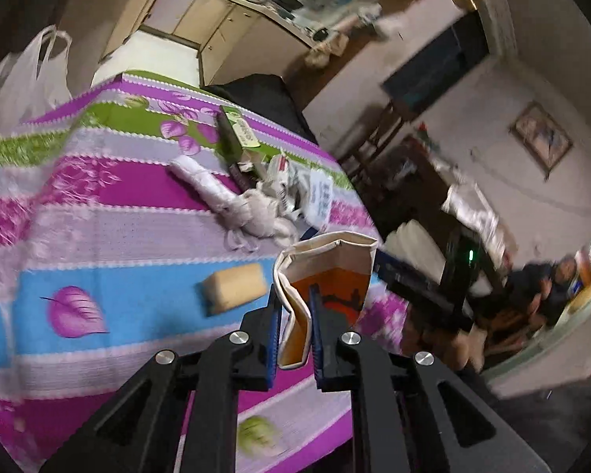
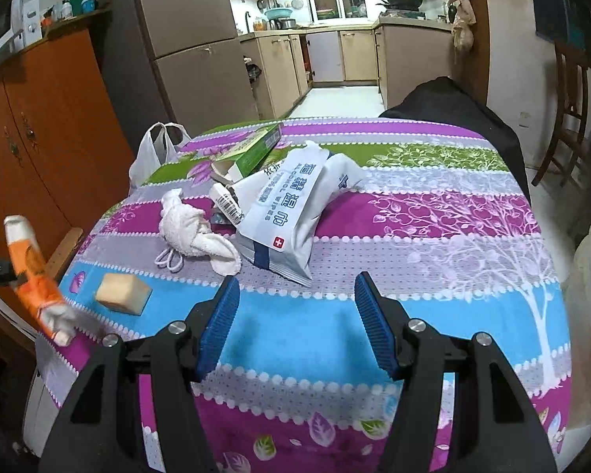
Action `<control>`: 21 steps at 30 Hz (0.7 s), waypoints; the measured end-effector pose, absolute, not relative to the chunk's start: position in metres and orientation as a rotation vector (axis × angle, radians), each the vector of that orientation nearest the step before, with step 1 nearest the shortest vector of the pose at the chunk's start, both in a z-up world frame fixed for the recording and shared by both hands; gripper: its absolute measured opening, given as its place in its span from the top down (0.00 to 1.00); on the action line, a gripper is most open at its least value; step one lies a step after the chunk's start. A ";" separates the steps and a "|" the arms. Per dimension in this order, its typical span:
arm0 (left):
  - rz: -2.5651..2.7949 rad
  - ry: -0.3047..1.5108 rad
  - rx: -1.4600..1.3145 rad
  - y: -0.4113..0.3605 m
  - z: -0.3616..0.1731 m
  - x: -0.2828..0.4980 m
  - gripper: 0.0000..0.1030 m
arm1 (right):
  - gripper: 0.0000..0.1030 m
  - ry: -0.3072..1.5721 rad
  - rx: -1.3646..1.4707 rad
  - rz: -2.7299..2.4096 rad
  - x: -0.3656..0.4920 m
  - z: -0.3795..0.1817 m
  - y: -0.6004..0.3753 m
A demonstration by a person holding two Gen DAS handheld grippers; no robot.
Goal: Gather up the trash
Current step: 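Lift the carton with the left gripper while the right gripper grasps the beige sponge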
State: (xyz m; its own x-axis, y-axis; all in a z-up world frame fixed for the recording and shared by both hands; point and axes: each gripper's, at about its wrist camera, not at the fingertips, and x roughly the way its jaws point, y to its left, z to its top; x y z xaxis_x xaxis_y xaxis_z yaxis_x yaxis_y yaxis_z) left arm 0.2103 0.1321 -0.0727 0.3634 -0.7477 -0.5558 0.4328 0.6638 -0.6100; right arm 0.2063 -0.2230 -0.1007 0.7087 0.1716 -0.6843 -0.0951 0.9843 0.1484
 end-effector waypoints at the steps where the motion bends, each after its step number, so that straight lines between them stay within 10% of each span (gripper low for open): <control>1: -0.778 0.924 -0.381 0.137 -0.074 0.208 0.86 | 0.43 0.773 0.105 0.154 0.208 -0.102 -0.220; 14: -0.714 1.118 -0.457 0.170 -0.135 0.227 0.83 | 0.36 0.787 -0.289 0.764 0.221 -0.109 -0.105; 21: -0.620 1.101 -0.466 0.187 -0.140 0.230 0.61 | 0.36 0.851 -0.472 0.999 0.261 -0.125 -0.069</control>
